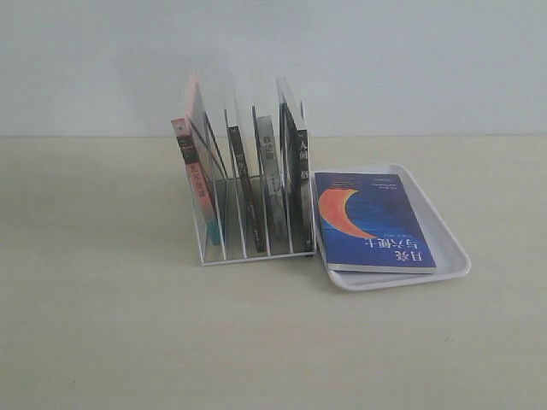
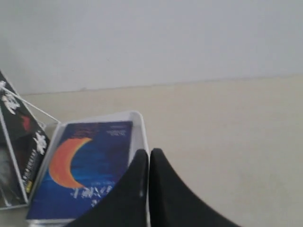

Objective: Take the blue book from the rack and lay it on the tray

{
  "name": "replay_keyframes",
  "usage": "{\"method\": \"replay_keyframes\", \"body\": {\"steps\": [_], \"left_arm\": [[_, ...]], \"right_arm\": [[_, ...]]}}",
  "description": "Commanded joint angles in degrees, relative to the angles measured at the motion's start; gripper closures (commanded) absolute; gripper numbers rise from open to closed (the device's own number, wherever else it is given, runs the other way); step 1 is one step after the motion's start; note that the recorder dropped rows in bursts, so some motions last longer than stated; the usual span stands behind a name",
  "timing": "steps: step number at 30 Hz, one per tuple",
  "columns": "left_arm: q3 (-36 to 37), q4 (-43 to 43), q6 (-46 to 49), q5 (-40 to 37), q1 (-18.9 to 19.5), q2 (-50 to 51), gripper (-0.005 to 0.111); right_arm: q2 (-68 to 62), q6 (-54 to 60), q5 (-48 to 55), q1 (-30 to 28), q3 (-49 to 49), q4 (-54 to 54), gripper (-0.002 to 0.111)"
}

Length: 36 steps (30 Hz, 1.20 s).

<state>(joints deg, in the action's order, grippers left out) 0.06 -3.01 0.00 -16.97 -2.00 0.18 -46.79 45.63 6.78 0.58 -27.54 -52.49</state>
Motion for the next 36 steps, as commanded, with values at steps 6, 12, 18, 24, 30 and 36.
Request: {"method": "replay_keyframes", "body": {"steps": [6, 12, 18, 24, 30, 36], "left_arm": [[-0.1, -0.2, 0.0, 0.2, 0.1, -0.2, 0.103], [-0.1, -0.2, 0.0, 0.2, 0.1, -0.2, 0.103], [-0.1, -0.2, 0.0, 0.2, 0.1, -0.2, 0.103], [-0.1, -0.2, 0.0, 0.2, 0.1, -0.2, 0.103], [-0.1, -0.2, 0.0, 0.2, 0.1, -0.2, 0.103], [-0.1, -0.2, 0.0, 0.2, 0.1, -0.2, 0.103]], "right_arm": [[11.9, -2.0, -10.5, 0.0, 18.8, -2.4, 0.108], [19.0, -2.1, -10.2, 0.0, 18.8, -2.3, 0.108], [24.9, -11.3, -8.1, 0.0, 18.8, 15.5, 0.108], [28.4, -46.7, -5.1, 0.0, 18.8, 49.4, 0.108], [30.4, -46.6, -2.8, 0.0, 18.8, 49.2, 0.108], [41.9, -44.0, 1.9, 0.0, 27.1, 49.2, 0.108]]}}
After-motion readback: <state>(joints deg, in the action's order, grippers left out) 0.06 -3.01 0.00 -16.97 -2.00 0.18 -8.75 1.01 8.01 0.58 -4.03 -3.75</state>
